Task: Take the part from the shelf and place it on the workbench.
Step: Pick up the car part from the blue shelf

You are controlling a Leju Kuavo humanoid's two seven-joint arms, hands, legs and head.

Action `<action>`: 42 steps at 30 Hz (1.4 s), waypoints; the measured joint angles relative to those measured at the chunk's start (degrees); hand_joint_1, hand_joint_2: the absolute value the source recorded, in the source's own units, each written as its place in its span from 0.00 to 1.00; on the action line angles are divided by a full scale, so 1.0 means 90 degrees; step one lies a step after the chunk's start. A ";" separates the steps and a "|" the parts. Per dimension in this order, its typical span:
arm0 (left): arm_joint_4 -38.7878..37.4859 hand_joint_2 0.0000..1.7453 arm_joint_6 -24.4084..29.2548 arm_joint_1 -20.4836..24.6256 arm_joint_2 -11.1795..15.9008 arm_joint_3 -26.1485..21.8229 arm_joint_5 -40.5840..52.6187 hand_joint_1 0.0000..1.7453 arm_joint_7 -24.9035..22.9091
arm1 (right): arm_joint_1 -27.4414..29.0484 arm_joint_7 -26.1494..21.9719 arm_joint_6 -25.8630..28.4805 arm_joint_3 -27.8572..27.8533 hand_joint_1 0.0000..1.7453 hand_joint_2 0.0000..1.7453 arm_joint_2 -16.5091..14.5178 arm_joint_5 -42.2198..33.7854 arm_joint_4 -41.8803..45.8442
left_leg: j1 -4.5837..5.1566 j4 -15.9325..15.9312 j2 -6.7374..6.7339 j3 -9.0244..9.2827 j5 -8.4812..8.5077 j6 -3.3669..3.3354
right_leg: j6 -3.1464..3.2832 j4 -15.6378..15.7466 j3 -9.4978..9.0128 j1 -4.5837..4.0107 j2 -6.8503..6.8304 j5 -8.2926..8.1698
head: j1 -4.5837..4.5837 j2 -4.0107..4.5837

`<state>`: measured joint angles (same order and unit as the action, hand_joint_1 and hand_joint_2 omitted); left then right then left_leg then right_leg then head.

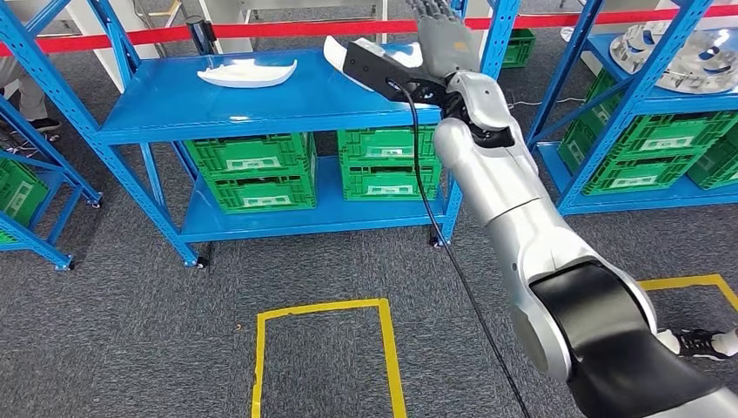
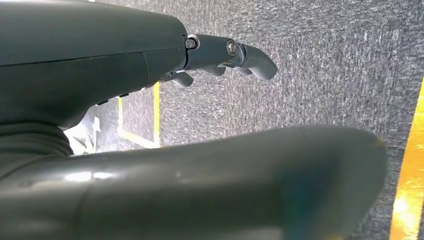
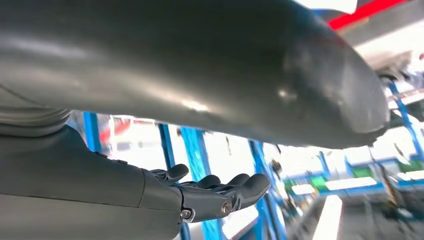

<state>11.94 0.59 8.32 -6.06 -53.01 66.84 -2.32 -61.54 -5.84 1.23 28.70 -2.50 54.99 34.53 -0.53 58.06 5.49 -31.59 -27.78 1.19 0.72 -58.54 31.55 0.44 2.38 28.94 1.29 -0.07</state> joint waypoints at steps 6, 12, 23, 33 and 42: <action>-0.0084 0.00 0.0000 0.0133 -0.0138 -0.0120 0.0568 0.00 0.0008 | -0.0316 0.0181 -0.0098 0.0890 0.00 0.00 0.0015 0.0384 0.0261 | -0.0001 0.0008 -0.0007 -0.0002 0.0000 0.0000 | -0.0005 0.0000 0.0003 -0.0001 0.0012 -0.0004 | 0.0001 0.0000; -0.0119 0.00 0.0000 0.0197 -0.0174 -0.0174 0.0710 0.00 0.0117 | -0.0349 0.0302 0.0002 0.1157 0.00 0.00 0.0075 0.0390 0.0311 | 0.0014 0.0013 -0.0021 -0.0003 0.0005 -0.0048 | -0.0055 0.0046 -0.0005 0.0017 0.0025 -0.0038 | 0.0002 0.0000; -0.0138 0.00 0.0000 0.0148 -0.0177 -0.0307 0.0614 0.00 0.0154 | -0.0160 0.0259 0.0182 0.1310 0.00 0.00 0.0174 0.0276 0.0173 | -0.0247 -0.0203 -0.0198 0.0148 -0.0009 0.0010 | -0.0472 -0.0750 0.0753 0.0232 -0.0164 -0.0146 | -0.0008 0.0000; -0.0147 0.00 -0.0010 0.0097 -0.0180 -0.0440 0.0491 0.00 0.0331 | -0.0082 0.0090 0.0259 0.1528 0.00 0.00 -0.0026 0.0226 -0.0160 | -0.0211 0.1231 -0.0564 -0.0619 -0.0615 0.0262 | 0.0014 -0.0178 0.0137 0.0179 -0.0205 0.0078 | 0.0039 0.0000; -0.0159 0.00 -0.0010 0.0017 -0.0197 -0.0455 0.0527 0.00 0.0324 | 0.0081 0.0029 0.0291 0.1731 0.00 0.00 -0.0022 0.0158 -0.0332 | 0.0064 0.0300 -0.0636 -0.0940 0.0666 -0.0117 | -0.0093 0.0018 -0.0635 0.0055 -0.0301 0.0675 | 0.0044 0.0000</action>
<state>10.51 0.50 8.48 -7.84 -57.11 71.58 0.60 -60.80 -5.57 3.85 44.28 -2.70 56.41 31.54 0.05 60.76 -0.23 -40.05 -21.79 0.14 -0.12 -58.38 25.84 0.94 -0.32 35.01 1.68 -0.07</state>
